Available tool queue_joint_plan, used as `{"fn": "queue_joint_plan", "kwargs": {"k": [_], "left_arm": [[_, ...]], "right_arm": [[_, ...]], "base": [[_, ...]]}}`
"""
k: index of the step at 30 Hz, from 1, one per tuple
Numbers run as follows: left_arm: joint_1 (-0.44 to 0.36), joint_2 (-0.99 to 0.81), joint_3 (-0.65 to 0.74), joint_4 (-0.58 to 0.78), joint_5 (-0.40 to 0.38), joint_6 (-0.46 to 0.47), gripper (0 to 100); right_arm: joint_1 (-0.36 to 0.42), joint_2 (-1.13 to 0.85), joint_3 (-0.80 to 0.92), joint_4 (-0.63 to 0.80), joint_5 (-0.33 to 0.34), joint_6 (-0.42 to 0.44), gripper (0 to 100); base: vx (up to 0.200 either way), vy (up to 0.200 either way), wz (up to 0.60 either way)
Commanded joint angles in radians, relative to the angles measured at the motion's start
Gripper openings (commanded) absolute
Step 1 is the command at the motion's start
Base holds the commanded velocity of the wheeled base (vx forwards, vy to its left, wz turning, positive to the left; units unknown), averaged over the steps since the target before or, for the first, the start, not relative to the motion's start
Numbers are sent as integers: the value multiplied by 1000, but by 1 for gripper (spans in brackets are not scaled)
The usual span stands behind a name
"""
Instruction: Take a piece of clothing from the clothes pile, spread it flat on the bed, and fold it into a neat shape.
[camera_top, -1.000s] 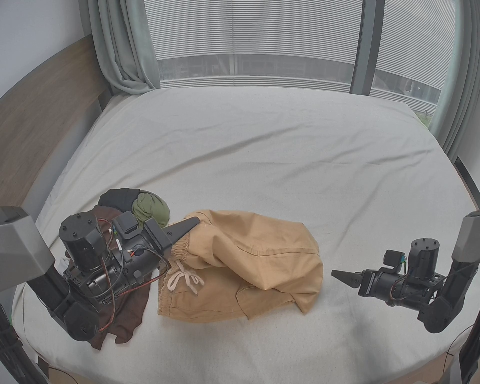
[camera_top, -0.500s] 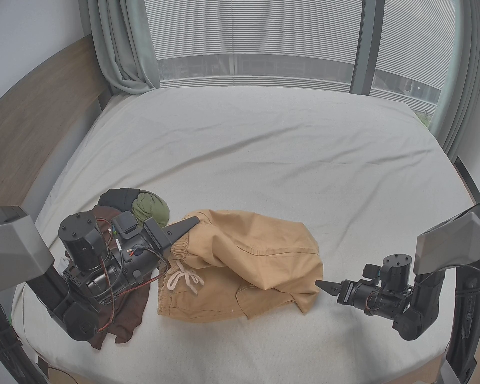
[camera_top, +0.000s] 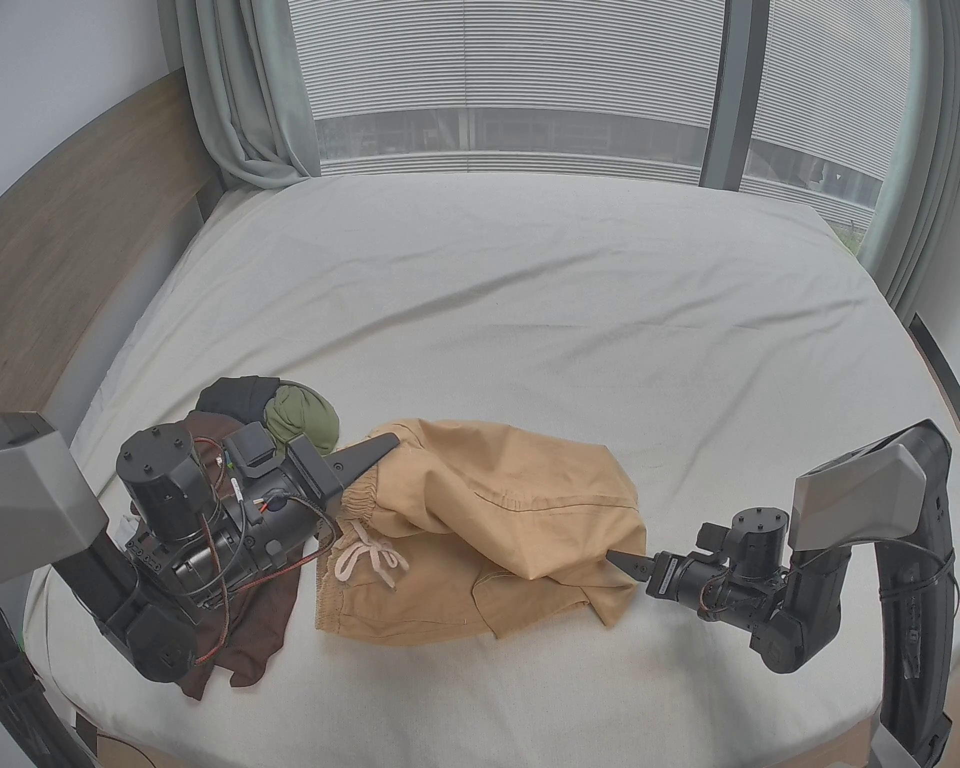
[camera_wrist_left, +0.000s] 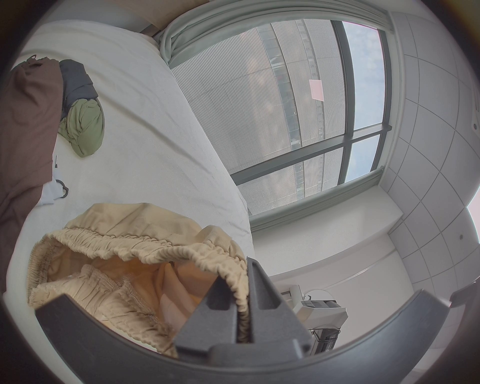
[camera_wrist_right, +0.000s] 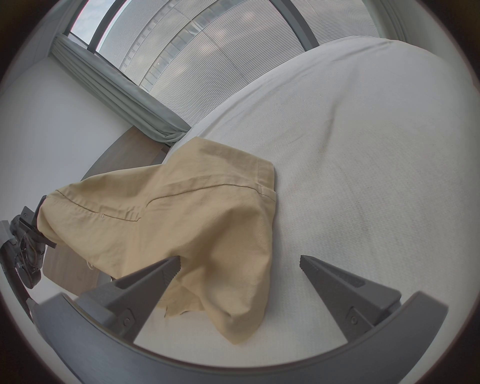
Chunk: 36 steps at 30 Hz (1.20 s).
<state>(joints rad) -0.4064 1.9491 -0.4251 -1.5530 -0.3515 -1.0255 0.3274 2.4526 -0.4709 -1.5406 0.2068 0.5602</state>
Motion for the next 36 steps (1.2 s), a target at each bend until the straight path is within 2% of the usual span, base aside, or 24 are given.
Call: {"fn": "queue_joint_plan", "kwargs": {"k": [1, 6, 7, 17, 24, 30, 36], "left_arm": [[0, -1, 0, -1, 0, -1, 0], [0, -1, -1, -1, 0, -1, 0], [0, -1, -1, -1, 0, -1, 0], [24, 16, -4, -1, 0, -1, 0], [46, 37, -4, 1, 0, 4, 0], [69, 73, -4, 1, 2, 10, 0], [77, 114, -4, 1, 3, 44, 0]], "right_arm": [[1, 20, -28, 4, 0, 4, 100], [1, 42, -52, -3, -1, 7, 100], [1, 42, -57, -3, 0, 7, 0], [18, 25, -40, -4, 5, 40, 0], [50, -149, 60, -3, 20, 35, 0], [117, -248, 158, -3, 91, 33, 0], [162, -185, 189, -3, 118, 27, 0]], "base": [[0, 0, 0], [0, 0, 0], [0, 0, 0], [0, 0, 0], [0, 0, 0], [0, 0, 0], [0, 0, 0]]}}
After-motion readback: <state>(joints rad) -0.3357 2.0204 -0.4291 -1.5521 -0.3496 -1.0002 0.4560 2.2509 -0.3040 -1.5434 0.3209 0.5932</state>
